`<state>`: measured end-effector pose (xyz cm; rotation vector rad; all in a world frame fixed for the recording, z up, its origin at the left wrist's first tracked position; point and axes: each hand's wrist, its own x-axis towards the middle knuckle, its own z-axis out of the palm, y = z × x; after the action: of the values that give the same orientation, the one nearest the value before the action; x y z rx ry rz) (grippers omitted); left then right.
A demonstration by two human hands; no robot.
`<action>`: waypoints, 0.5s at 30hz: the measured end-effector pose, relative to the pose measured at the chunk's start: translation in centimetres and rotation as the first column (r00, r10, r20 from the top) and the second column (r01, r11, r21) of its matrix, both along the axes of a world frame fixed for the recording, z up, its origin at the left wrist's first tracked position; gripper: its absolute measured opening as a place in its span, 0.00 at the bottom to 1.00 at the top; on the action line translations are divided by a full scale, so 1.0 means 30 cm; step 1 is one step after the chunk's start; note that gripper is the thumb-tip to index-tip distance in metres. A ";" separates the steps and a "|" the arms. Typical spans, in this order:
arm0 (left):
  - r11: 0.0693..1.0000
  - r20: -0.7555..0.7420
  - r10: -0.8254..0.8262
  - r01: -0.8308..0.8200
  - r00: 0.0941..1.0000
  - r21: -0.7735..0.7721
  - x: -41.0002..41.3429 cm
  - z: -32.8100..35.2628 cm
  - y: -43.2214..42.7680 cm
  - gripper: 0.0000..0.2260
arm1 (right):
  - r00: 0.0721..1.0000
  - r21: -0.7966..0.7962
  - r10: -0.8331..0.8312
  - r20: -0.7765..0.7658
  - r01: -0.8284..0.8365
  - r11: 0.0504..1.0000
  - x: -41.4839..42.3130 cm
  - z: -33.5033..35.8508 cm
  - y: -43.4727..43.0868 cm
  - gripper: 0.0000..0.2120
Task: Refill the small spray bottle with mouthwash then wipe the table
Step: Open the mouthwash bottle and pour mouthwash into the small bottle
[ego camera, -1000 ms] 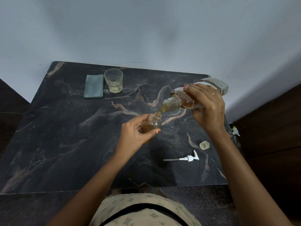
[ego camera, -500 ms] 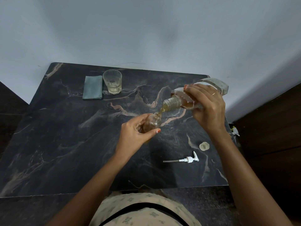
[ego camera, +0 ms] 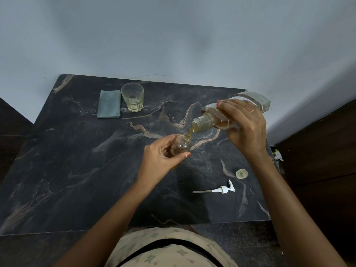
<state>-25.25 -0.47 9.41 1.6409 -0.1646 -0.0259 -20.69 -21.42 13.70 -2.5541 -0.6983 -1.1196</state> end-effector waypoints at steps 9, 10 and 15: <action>1.000 0.014 0.008 -0.009 1.000 0.009 0.002 0.000 -0.001 0.21 | 1.000 -0.009 -0.008 0.015 0.008 1.000 -0.004 0.004 -0.001 0.12; 1.000 0.013 0.008 -0.008 1.000 0.008 0.001 -0.001 -0.001 0.21 | 1.000 -0.010 -0.010 0.016 0.010 1.000 -0.004 0.005 -0.001 0.12; 1.000 0.010 0.008 -0.008 1.000 0.006 0.002 -0.002 -0.003 0.21 | 1.000 -0.012 -0.010 0.019 0.010 1.000 -0.005 0.006 0.001 0.10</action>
<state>-25.19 -0.57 9.34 1.6481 -0.1662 -0.0123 -20.84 -21.38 13.88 -2.5628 -0.7000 -1.1478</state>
